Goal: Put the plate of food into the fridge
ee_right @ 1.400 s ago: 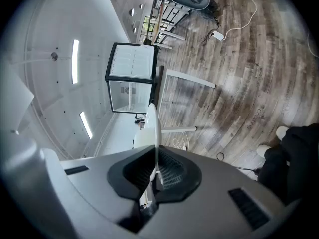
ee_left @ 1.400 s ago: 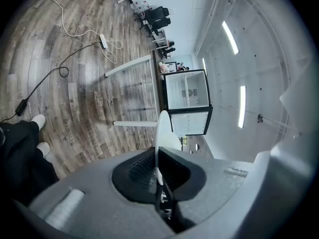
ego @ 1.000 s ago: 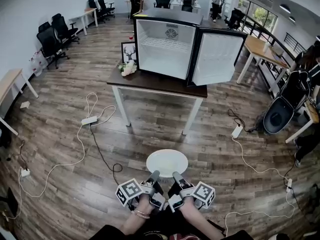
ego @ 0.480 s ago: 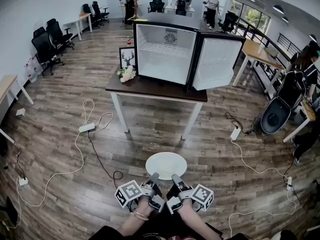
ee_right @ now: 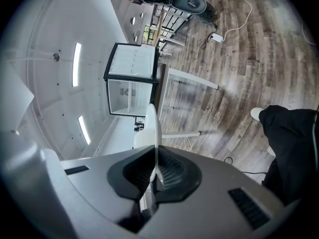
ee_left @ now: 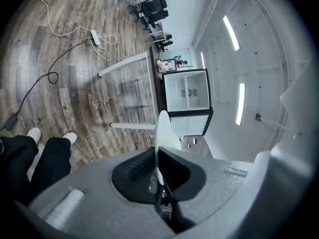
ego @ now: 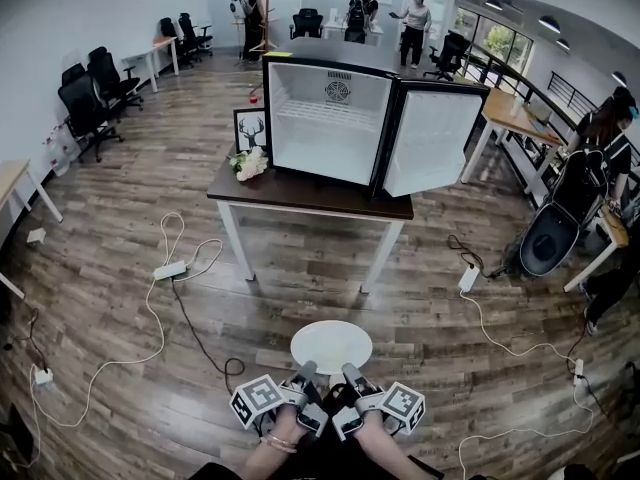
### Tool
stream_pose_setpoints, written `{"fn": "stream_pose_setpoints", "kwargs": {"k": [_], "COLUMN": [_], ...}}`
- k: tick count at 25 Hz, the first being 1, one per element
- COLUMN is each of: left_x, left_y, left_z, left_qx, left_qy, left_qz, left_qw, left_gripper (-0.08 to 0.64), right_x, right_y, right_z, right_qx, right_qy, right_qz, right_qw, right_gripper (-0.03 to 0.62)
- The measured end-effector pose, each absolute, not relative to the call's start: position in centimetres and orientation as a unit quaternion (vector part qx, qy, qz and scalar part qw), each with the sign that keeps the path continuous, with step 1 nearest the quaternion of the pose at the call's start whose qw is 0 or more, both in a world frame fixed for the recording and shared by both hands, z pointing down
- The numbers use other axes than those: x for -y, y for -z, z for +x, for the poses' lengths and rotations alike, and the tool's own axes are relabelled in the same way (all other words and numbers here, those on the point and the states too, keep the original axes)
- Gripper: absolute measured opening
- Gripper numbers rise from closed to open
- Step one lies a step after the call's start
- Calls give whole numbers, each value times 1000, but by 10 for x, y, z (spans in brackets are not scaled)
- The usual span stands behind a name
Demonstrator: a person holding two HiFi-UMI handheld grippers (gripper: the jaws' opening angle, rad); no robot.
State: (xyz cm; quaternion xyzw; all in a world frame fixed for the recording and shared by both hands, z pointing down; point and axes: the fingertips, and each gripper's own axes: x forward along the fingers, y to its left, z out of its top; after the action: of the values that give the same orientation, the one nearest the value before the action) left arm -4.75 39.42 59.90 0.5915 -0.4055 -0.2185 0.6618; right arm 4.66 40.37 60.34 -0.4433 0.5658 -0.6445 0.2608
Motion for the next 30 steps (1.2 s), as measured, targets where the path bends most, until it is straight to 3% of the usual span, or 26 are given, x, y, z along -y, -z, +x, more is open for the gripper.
{"fn": "stream_pose_setpoints", "kwargs": {"k": [30], "left_x": [-192], "left_y": [-592], "left_z": [48], "left_qx": [432], "left_qy": [264], "left_qz": [570], "left_qw": [647], "left_gripper": [20], "right_x": [-190], "right_y": [-591], "right_z": [142], "right_qx": [-606], "right_qy": [647], "right_qz": [-407], "right_qw": [221], "right_gripper": [26]}}
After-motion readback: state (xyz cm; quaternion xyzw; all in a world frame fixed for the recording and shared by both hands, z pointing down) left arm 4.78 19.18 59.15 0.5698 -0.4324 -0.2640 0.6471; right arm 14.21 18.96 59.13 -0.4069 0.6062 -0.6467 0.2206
